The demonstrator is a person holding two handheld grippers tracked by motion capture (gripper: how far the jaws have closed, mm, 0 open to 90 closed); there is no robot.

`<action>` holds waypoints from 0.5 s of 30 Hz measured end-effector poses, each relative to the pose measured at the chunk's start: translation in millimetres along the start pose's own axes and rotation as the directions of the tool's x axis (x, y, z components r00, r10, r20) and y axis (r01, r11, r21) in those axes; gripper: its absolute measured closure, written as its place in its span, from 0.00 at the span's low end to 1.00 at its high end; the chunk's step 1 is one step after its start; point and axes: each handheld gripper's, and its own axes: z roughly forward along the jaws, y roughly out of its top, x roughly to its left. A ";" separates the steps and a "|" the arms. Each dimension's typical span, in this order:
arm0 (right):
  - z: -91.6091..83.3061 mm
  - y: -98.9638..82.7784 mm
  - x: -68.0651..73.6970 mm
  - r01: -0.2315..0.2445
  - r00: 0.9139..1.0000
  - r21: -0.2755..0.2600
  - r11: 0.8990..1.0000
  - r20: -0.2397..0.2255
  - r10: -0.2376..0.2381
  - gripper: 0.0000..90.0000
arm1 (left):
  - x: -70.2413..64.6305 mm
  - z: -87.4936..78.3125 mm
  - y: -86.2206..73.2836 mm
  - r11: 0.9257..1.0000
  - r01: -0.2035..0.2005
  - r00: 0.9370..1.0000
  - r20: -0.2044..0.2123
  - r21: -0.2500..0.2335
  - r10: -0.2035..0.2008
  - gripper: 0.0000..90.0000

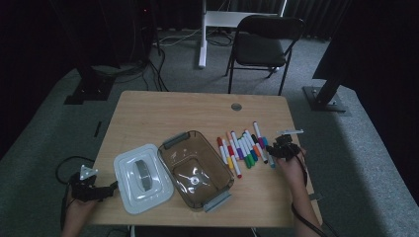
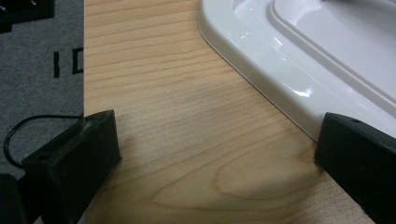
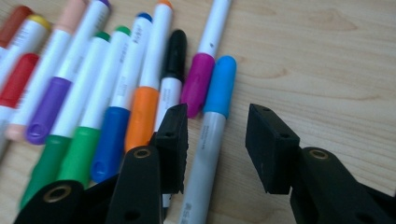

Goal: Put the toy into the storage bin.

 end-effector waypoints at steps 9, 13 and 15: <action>11.9 -5.4 1.0 -0.009 1.000 0.037 0.999 0.028 0.008 0.75 | -0.2 -0.1 0.0 1.000 0.001 1.000 -0.001 0.000 -0.001 0.01; 13.9 -7.6 0.0 -0.032 0.999 0.047 0.998 0.035 0.031 0.77 | -0.2 -0.2 0.0 1.000 0.001 1.000 -0.002 0.001 -0.001 0.01; 15.3 -8.8 -0.1 -0.040 0.999 0.054 0.998 0.034 0.038 0.80 | -0.2 -0.2 0.0 1.000 0.001 1.000 -0.002 0.001 -0.001 0.01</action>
